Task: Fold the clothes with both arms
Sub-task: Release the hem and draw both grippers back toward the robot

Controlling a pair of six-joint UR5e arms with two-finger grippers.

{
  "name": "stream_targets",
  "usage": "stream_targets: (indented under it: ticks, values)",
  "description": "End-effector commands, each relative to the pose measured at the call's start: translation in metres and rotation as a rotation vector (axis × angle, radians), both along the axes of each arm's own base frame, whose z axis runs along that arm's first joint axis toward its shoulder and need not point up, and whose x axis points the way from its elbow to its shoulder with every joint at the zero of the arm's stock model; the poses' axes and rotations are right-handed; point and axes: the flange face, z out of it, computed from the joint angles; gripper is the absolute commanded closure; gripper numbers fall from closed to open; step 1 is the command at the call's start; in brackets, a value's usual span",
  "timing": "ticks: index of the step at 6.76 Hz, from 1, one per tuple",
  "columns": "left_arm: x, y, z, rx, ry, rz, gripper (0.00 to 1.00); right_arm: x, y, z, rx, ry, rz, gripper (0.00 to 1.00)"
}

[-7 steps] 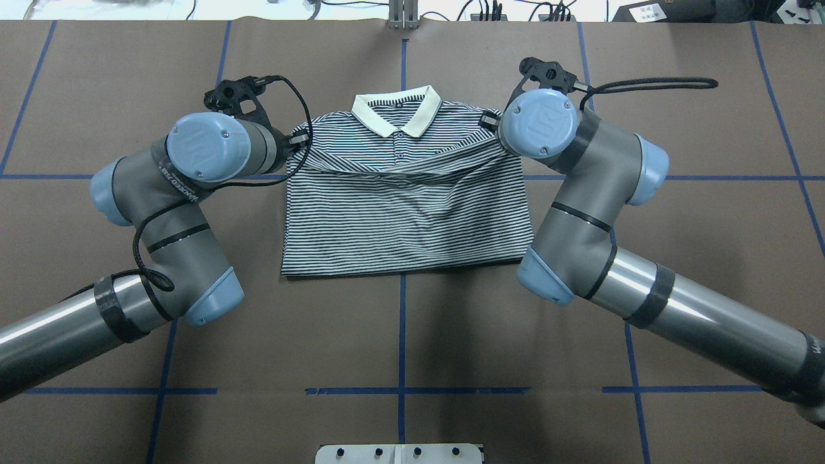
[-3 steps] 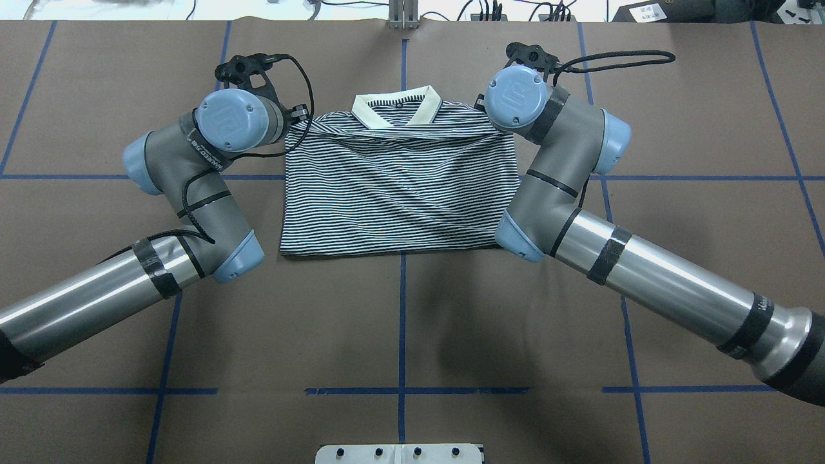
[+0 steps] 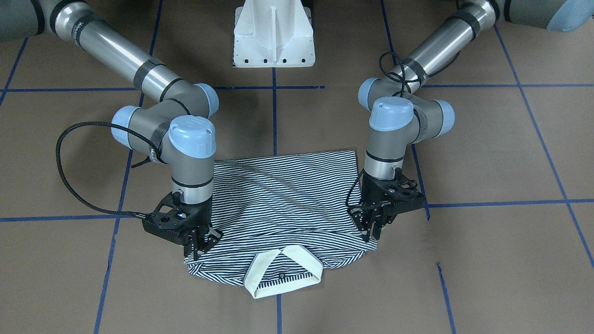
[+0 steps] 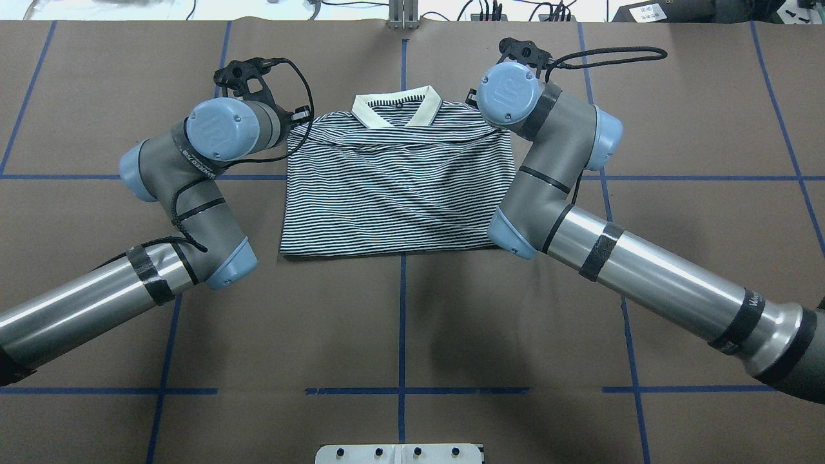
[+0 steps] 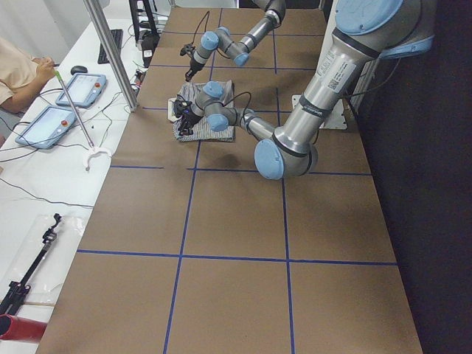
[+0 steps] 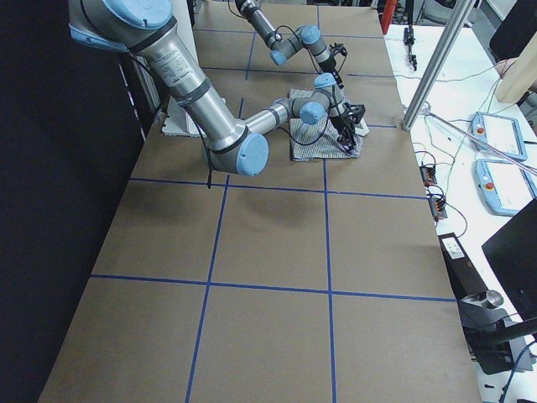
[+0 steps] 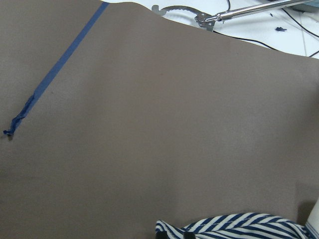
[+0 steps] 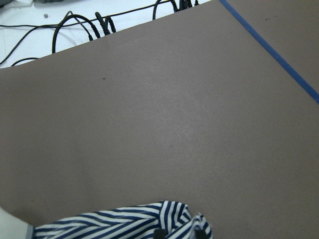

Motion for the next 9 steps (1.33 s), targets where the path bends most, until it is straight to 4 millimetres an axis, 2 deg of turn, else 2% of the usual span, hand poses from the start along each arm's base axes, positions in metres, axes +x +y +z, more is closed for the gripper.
stream_targets:
  ticks: [1,2,3,4,5,6,9]
  values:
    - [-0.029,0.046,0.002,0.004,0.095,-0.008,0.62,0.025,0.033,-0.018,0.032,-0.076,-0.007,0.5]
    - [-0.023,0.06,0.003,-0.023,0.127,-0.013,0.61,0.044,0.1,0.001,0.017,-0.15,-0.048,0.49]
    - [-0.019,0.064,0.001,-0.03,0.14,-0.014,0.6,0.037,0.146,0.016,-0.03,-0.192,-0.058,0.48]
    - [-0.02,0.065,-0.001,-0.028,0.144,-0.014,0.6,0.022,0.173,0.024,-0.084,-0.23,-0.039,0.47]
    - [-0.02,0.066,0.0,-0.027,0.141,-0.013,0.6,0.02,0.2,0.032,-0.094,-0.235,-0.046,0.47]
    - [-0.021,0.067,0.005,-0.03,0.134,-0.014,0.6,0.025,0.211,0.049,-0.101,-0.213,-0.049,0.47]
    - [-0.02,0.068,0.005,-0.03,0.134,-0.012,0.6,0.016,0.23,0.071,-0.123,-0.179,-0.08,0.47]
